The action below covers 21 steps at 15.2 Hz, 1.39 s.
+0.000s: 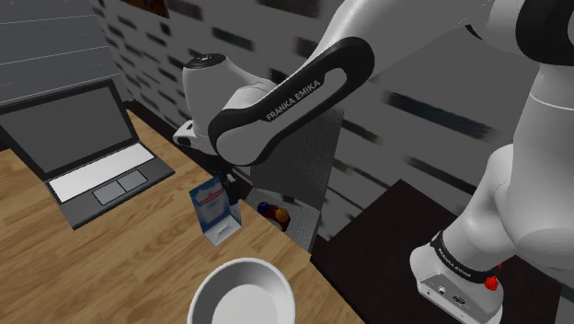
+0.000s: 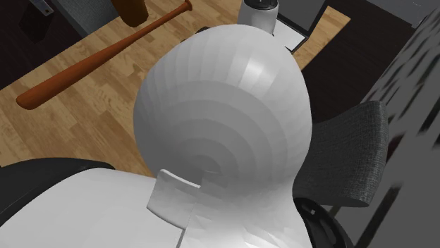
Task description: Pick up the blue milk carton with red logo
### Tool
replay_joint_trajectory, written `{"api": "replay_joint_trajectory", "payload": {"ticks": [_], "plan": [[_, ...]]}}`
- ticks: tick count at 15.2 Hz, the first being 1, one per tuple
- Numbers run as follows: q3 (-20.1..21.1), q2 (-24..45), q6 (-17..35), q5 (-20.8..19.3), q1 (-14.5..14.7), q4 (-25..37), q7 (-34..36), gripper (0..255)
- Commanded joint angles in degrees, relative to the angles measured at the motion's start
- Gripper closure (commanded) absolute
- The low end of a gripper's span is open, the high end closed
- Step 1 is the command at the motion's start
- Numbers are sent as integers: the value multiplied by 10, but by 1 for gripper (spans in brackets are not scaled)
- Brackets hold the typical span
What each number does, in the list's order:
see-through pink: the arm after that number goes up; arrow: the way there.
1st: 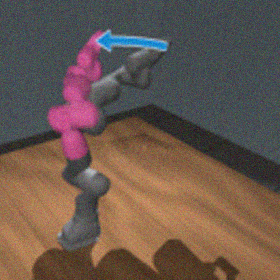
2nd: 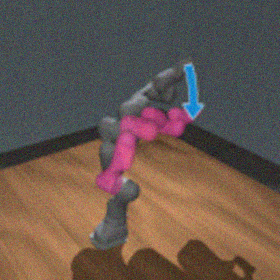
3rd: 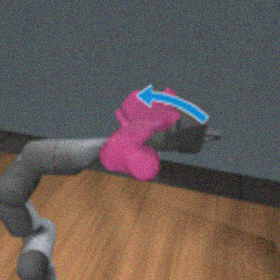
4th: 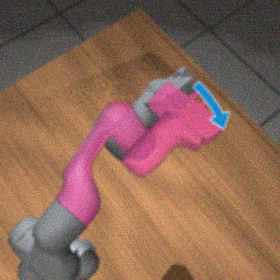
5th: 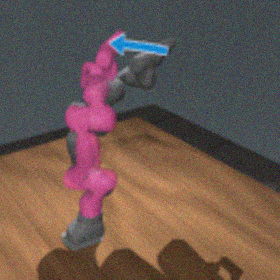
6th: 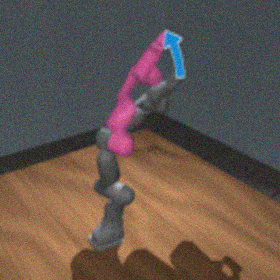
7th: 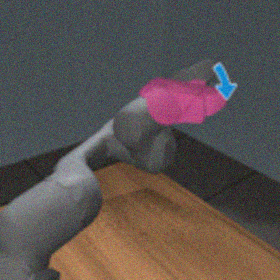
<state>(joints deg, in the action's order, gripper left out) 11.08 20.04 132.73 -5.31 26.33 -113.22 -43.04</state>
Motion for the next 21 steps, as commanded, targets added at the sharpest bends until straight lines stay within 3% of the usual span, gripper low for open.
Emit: {"api": "replay_joint_trajectory", "payload": {"ticks": [1,10,21], "plan": [[0,1,2,0,0,0,0,255],[0,1,2,0,0,-1,0,255],[6,-47,-70,14,-4,24,-9,255]]}}
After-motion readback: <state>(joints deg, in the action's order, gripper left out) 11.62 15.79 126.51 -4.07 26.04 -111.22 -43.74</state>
